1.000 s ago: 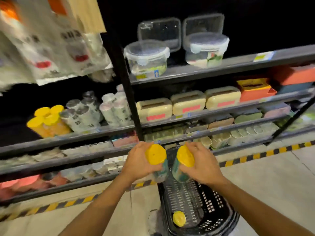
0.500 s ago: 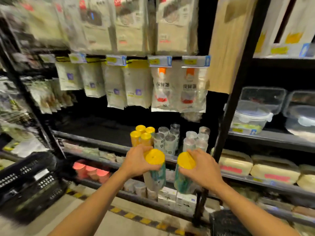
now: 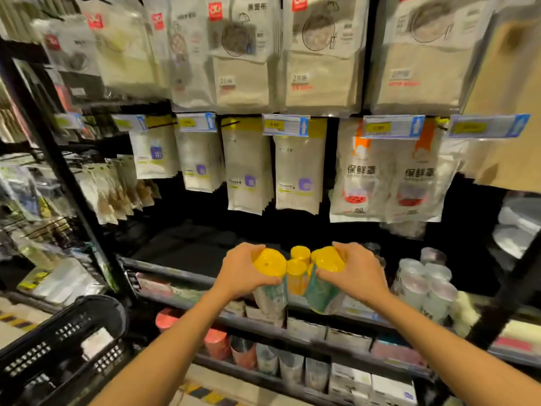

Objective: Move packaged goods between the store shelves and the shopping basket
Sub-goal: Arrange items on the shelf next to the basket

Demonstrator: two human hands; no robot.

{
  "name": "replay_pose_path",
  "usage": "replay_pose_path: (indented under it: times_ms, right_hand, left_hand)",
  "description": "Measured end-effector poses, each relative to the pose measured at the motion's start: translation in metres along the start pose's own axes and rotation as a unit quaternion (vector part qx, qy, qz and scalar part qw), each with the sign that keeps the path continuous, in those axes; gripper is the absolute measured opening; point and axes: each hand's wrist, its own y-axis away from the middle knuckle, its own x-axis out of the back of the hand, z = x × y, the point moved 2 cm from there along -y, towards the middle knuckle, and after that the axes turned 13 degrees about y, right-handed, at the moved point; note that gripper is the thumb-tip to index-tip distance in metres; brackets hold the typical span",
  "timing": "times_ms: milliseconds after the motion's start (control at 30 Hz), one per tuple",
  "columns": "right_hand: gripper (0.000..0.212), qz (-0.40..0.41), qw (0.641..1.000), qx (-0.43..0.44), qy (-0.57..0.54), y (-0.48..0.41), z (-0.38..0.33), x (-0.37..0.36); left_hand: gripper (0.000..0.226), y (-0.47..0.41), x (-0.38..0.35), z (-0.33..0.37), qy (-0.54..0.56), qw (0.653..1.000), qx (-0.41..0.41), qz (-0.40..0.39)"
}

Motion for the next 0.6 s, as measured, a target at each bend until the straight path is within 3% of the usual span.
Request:
replay_pose_path:
  times_ms: [300, 600]
  right_hand:
    - [0.072, 0.007, 1.0, -0.006, -0.01, -0.116, -0.033, -0.062]
    - [0.083, -0.026, 0.999, 0.001, 0.027, -0.228, -0.05, -0.146]
  left_hand:
    - [0.087, -0.113, -0.005, -0.077, 0.026, 0.999, 0.034, -0.024]
    - [0.086, -0.2, -0.042, -0.144, 0.039, 0.992, 0.105, -0.06]
